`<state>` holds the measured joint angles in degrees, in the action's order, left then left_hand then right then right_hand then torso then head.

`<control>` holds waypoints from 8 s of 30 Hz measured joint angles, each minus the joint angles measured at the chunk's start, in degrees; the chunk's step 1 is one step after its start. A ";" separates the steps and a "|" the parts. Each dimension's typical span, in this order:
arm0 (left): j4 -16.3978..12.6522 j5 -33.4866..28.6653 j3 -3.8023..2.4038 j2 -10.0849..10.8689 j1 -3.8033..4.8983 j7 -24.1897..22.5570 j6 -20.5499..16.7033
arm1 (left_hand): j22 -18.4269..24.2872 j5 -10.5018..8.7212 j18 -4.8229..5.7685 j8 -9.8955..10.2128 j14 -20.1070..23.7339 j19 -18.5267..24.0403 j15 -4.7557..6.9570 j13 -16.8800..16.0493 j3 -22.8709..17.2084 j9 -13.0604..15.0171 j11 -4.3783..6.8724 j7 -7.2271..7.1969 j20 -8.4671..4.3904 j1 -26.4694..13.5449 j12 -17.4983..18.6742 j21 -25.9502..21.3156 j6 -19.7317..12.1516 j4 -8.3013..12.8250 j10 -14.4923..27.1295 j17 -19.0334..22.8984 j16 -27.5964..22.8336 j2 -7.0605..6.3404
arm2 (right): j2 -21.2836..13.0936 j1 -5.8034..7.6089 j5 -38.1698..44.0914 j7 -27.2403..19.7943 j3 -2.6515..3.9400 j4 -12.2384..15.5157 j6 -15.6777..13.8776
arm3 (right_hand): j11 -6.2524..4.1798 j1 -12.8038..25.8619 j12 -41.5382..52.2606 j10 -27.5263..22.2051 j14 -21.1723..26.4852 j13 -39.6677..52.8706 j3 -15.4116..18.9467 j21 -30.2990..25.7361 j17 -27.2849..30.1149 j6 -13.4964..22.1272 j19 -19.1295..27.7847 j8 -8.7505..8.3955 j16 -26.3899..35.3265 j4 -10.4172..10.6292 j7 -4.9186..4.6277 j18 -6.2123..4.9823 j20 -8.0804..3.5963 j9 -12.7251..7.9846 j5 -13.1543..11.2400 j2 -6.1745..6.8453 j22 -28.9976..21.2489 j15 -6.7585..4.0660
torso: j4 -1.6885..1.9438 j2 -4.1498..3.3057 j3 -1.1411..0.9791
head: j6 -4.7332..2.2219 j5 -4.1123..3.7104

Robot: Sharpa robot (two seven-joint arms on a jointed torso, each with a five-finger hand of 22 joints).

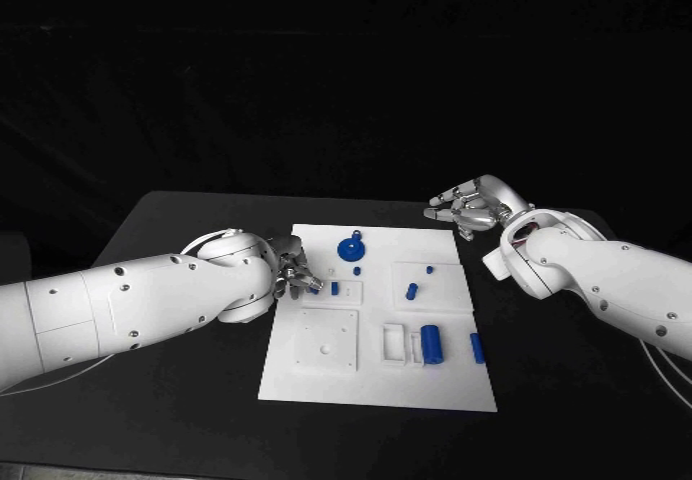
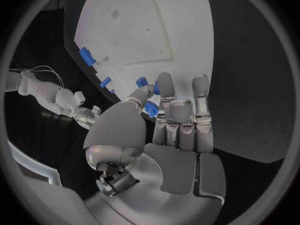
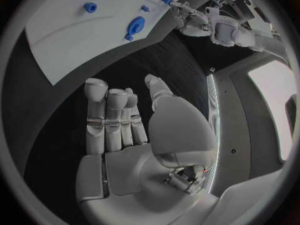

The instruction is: Assemble the parts on the task board

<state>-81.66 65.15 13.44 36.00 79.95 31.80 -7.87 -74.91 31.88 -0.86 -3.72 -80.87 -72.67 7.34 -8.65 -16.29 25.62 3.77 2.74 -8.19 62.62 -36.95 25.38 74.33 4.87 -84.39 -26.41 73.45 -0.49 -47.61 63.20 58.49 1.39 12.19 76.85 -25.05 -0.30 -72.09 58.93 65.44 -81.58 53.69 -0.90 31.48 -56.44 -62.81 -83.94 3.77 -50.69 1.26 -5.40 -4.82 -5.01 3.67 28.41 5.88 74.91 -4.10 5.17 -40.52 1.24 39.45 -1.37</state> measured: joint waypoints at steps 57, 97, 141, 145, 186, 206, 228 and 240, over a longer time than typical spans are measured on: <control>0.25 0.61 -0.24 0.00 0.08 -0.40 2.12 | -0.03 -10.43 0.00 -0.16 -0.05 0.00 -0.26 -2.06 -0.14 -2.46 -0.33 -0.09 0.00 1.33 -1.78 0.63 0.71 -0.10 -0.52 -2.08 2.17 -0.10 | 0.08 -0.22 -0.10 -0.12 0.00 -0.02 0.34 | 0.00 0.22 0.00 0.00 0.00 0.19 0.01 0.33 -0.24 0.00 0.00 0.00 0.00 0.32 0.00 -0.01 0.00 0.00 0.55 -0.22 0.00 0.00 | -0.05 -0.04 -0.03 | 0.40 0.08; 1.66 -0.19 0.35 -0.70 -0.70 -0.53 2.58 | -0.01 -19.75 0.00 -0.44 0.01 -0.43 0.46 -1.11 1.80 -3.28 0.64 -5.06 0.00 3.10 -1.54 -0.89 7.39 -12.22 0.46 -0.68 1.28 -4.50 | 0.10 -0.27 -0.15 -0.17 0.00 -0.12 0.34 | 0.00 0.45 0.00 0.00 0.00 0.18 0.24 0.33 -0.21 0.00 0.00 0.00 0.00 0.55 0.00 -0.01 0.00 0.00 0.55 0.02 0.00 0.00 | -0.01 0.05 0.03 | 0.41 -0.71; -4.15 -2.30 0.20 6.54 -0.46 -4.37 -4.14 | 1.48 -17.64 0.00 -0.27 4.69 2.49 -1.26 4.48 13.38 -9.84 -0.54 -1.32 1.05 16.92 16.16 -8.67 -1.58 -7.54 0.39 4.99 -8.88 -5.60 | -0.03 -0.53 -0.17 -0.23 0.00 -0.17 0.33 | 0.00 0.45 0.00 0.00 0.00 0.18 0.24 0.33 -0.19 0.00 0.00 0.00 0.00 0.55 0.00 -0.01 0.00 0.00 0.55 0.01 0.00 0.00 | 0.09 0.13 0.03 | 0.03 -0.45; -5.80 -2.78 0.04 8.24 0.26 -7.41 -6.83 | 1.95 -17.20 -0.01 -0.06 6.71 3.55 -2.40 4.93 12.68 -13.71 -1.80 0.34 2.11 20.29 22.66 -10.70 -3.54 -4.43 0.98 6.11 -11.40 -5.75 | -0.12 -0.57 -0.17 -0.26 0.00 -0.23 0.32 | 0.00 0.45 0.00 0.00 0.00 0.18 0.24 0.33 -0.19 0.00 0.00 0.00 0.00 0.55 0.00 -0.01 0.00 0.00 0.55 0.01 0.00 0.00 | 0.12 0.16 0.03 | -0.11 -0.46; -2.79 18.39 0.45 3.76 -1.83 -20.04 -10.83 | -0.04 -27.96 0.00 -0.06 7.27 0.89 -3.98 5.01 17.27 -21.91 -4.30 2.26 3.99 20.22 33.07 -19.74 -9.05 -8.59 2.51 6.40 -13.54 -6.66 | -0.22 -1.03 -0.31 -0.62 0.00 -0.33 0.31 | -0.01 0.45 0.00 0.40 -0.20 0.23 0.24 0.66 -0.25 0.37 0.00 0.00 0.00 0.55 0.04 -0.01 0.00 0.00 0.54 0.01 0.00 -0.20 | -0.05 -0.02 0.03 | -0.16 0.12; -1.84 20.39 0.45 3.03 -2.59 -18.27 -6.53 | -0.02 -27.96 -0.01 -0.06 7.28 0.18 -3.98 5.02 17.13 -21.90 -4.29 1.65 3.69 20.11 33.07 -20.72 -8.01 -9.04 2.51 6.25 -12.92 -5.35 | -0.19 -1.06 -0.34 -0.74 0.00 -0.31 0.32 | -0.01 0.45 0.00 0.40 -0.20 0.35 0.00 0.66 -0.32 0.36 0.00 0.00 0.00 0.31 0.05 -0.01 0.00 0.00 0.54 0.01 0.00 -0.20 | -0.04 0.02 0.03 | 0.11 -0.02; -1.40 20.45 0.26 2.79 -2.58 -17.88 -4.65 | -0.01 -26.85 -0.01 -0.07 7.39 -0.02 -4.09 4.97 16.95 -21.99 -4.29 2.36 3.89 18.66 33.07 -20.72 -9.97 -12.38 2.51 5.74 -11.59 -4.56 | -0.14 -1.09 -0.36 -0.83 0.01 -0.37 0.32 | -0.01 0.68 0.00 0.40 -0.20 0.39 -0.16 0.89 -0.38 0.34 0.00 0.00 0.00 0.15 0.07 0.00 0.00 0.00 0.89 -0.22 0.00 -0.20 | -0.03 0.02 0.00 | 0.40 -0.18; -1.40 20.41 0.12 2.73 -2.44 -17.74 -3.51 | 0.00 -26.85 -0.01 -0.10 7.42 -0.02 -4.13 4.92 16.62 -21.97 -4.49 2.56 3.89 18.02 33.07 -20.72 -10.59 -12.05 2.72 5.74 -11.36 -5.40 | -0.11 -1.18 -0.37 -0.86 0.01 -0.42 0.32 | -0.01 0.68 0.00 0.40 -0.19 0.39 -0.16 0.89 -0.37 0.32 0.00 0.00 0.00 0.15 0.08 0.00 0.00 0.00 1.11 -0.22 0.04 -0.20 | -0.02 0.02 -0.02 | 0.57 -0.29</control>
<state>-83.06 85.56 13.57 38.73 77.51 14.06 -11.38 -74.91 5.03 -0.87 -3.81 -73.45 -72.69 3.22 -3.73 0.33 3.64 -0.72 5.31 -4.30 80.65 -3.89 4.66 63.74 -7.18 -81.67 -20.67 62.09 -5.89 -47.72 62.02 58.12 0.53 12.19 76.43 -24.73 -0.30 -71.42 58.93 65.84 -81.78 54.08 -1.06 32.37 -56.81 -62.49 -83.94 3.77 -50.69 1.42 -5.31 -4.82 -5.01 3.67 29.51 5.67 74.95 -4.30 5.16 -40.50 1.22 40.01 -1.66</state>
